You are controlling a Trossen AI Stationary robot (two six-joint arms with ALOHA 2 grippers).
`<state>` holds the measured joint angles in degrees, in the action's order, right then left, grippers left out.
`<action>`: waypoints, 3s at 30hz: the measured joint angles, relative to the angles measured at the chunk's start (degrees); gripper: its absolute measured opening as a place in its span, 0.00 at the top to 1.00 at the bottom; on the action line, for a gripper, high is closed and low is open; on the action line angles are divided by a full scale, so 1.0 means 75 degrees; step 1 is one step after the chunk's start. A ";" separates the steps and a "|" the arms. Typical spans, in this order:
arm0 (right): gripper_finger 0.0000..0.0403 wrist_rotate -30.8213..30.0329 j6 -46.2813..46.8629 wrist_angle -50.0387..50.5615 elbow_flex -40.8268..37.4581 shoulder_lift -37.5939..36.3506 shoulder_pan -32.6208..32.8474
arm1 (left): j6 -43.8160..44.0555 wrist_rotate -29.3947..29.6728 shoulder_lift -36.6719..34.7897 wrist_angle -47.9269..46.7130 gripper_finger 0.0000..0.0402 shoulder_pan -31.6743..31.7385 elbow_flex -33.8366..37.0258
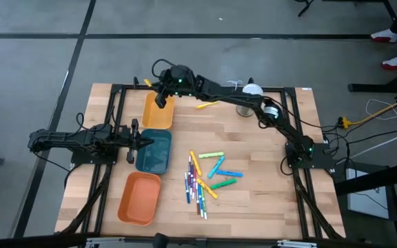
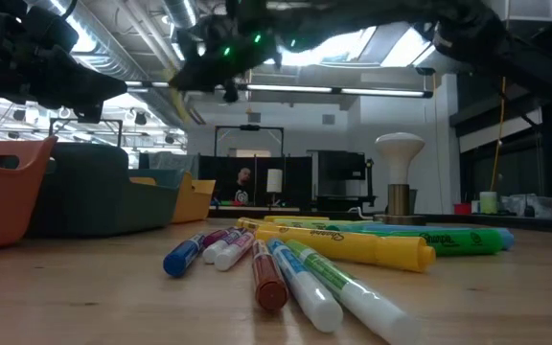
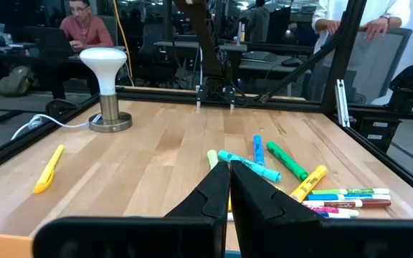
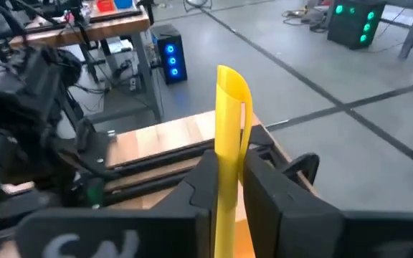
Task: Pick & Place Markers
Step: Put the bottom yellow highlighter pen into the yellow bin, then put the light green highlighter pen into the blue bin
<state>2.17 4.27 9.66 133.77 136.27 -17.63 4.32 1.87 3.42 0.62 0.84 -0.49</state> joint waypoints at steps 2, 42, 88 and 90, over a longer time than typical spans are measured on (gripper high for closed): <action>0.87 -0.0003 0.0170 -0.0060 -0.0026 0.0243 0.0000 | 0.0000 0.0002 0.0002 0.0000 0.97 0.0000 0.0000; 0.53 -0.0336 0.1360 0.0524 -0.0017 0.0653 -0.0076 | 0.0000 0.0000 0.0002 0.0000 0.97 0.0000 0.0000; 0.53 0.3270 0.0100 0.9636 0.0170 -0.0239 0.0822 | 0.0000 0.0000 -0.0001 0.0000 0.98 0.0000 -0.0003; 0.53 0.3265 -0.0037 1.0074 0.0170 -0.0239 0.1050 | 0.0000 0.0000 0.0000 0.0000 0.98 0.0000 -0.0001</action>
<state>26.66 4.00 85.21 135.04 134.47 -9.75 4.32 1.87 3.43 0.62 0.84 -0.50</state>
